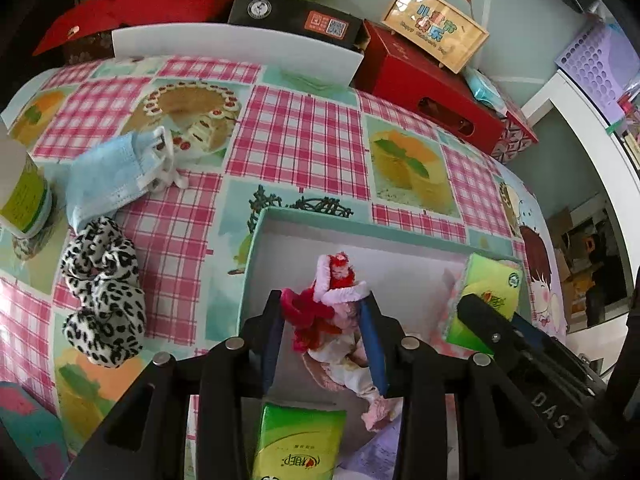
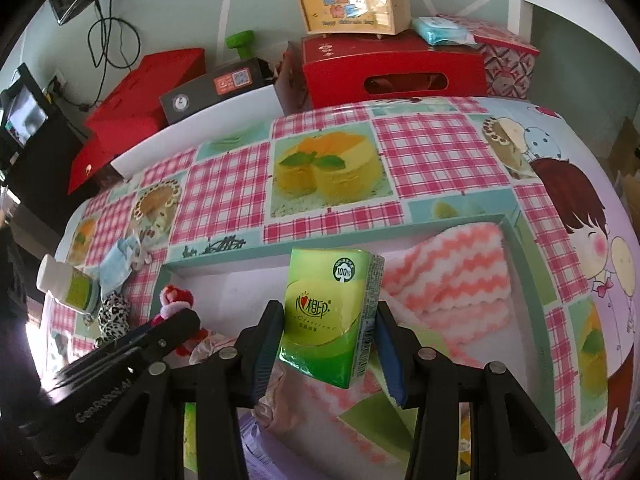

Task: Organize soft objects
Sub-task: 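Open the left tool to drop the red hair tie while the right tool releases the tissue box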

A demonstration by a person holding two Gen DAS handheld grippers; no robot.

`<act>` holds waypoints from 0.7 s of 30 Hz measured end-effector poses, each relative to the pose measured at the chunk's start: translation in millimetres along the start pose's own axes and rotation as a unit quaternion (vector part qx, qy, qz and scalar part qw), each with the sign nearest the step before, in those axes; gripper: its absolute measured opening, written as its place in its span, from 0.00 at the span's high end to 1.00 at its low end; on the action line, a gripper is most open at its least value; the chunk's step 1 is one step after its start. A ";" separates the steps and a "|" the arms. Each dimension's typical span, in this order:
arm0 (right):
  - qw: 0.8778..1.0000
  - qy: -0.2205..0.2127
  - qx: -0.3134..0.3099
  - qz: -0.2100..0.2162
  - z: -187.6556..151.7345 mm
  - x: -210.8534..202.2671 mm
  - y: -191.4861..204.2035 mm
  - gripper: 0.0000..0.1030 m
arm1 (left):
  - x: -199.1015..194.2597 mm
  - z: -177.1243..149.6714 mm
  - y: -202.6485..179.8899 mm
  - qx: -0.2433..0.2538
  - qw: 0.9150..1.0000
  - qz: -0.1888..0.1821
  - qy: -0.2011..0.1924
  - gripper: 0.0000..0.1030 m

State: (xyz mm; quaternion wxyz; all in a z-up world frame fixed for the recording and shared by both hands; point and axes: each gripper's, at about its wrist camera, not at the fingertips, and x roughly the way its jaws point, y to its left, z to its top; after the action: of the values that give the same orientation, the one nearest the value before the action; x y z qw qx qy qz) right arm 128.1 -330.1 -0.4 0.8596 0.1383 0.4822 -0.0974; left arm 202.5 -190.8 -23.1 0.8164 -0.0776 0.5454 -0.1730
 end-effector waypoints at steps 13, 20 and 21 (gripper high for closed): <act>1.000 0.007 -0.011 0.006 -2.5 -3.8 2.6 0.52 | -7.1 -4.5 0.2 -0.011 1.000 0.013 0.013 0.53; 1.000 0.003 -0.011 0.003 -2.4 -9.6 0.6 0.51 | -16.9 -3.8 -0.3 -0.014 1.000 0.019 0.010 0.49; 1.000 0.002 -0.011 0.003 -2.3 -10.7 0.1 0.51 | -18.6 -4.1 -1.1 -0.013 1.000 0.019 0.008 0.49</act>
State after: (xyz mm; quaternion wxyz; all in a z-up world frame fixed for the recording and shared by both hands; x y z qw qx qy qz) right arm 120.7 -328.8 7.6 0.8601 0.1307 0.4848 -0.0898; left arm 192.1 -184.7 -8.3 0.8142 -0.0765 0.5555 -0.1506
